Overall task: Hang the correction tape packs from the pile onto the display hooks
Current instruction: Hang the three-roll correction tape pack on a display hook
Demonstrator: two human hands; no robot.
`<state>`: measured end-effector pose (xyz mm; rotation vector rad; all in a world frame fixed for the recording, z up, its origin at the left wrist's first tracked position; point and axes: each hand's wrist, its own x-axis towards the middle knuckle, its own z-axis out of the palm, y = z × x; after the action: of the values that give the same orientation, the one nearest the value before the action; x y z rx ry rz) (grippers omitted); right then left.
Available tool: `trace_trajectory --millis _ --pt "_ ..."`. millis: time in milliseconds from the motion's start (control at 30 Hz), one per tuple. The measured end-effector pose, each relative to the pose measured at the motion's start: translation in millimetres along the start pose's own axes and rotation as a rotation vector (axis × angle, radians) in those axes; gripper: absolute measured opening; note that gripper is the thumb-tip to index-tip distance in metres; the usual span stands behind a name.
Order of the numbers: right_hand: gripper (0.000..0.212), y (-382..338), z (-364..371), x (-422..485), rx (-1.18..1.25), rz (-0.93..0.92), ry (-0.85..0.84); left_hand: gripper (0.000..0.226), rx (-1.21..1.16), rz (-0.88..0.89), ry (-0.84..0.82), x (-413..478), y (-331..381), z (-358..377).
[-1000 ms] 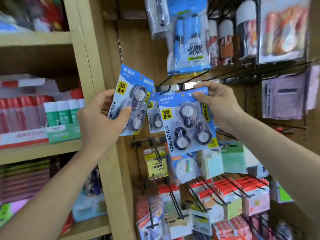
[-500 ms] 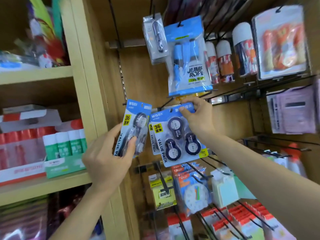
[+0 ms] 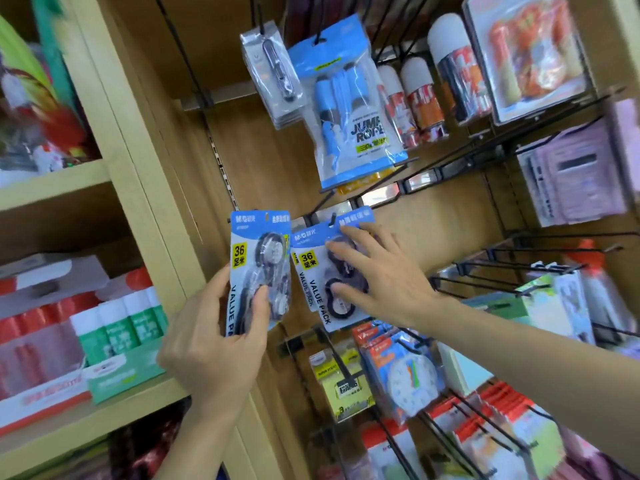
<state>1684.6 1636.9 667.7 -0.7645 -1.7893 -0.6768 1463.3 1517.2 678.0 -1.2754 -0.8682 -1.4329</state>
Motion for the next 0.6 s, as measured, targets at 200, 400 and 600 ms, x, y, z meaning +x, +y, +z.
trace_trajectory --millis 200,400,600 --pt "0.068 -6 16 10 -0.162 0.044 -0.248 0.032 0.028 0.038 -0.002 1 0 0" --pt "0.067 3 41 31 -0.2 0.064 -0.408 0.032 0.084 0.034 -0.021 1 -1 1" --pt "0.07 18 70 50 -0.197 0.05 -0.544 0.032 0.099 0.049 -0.012 0 -3 1"
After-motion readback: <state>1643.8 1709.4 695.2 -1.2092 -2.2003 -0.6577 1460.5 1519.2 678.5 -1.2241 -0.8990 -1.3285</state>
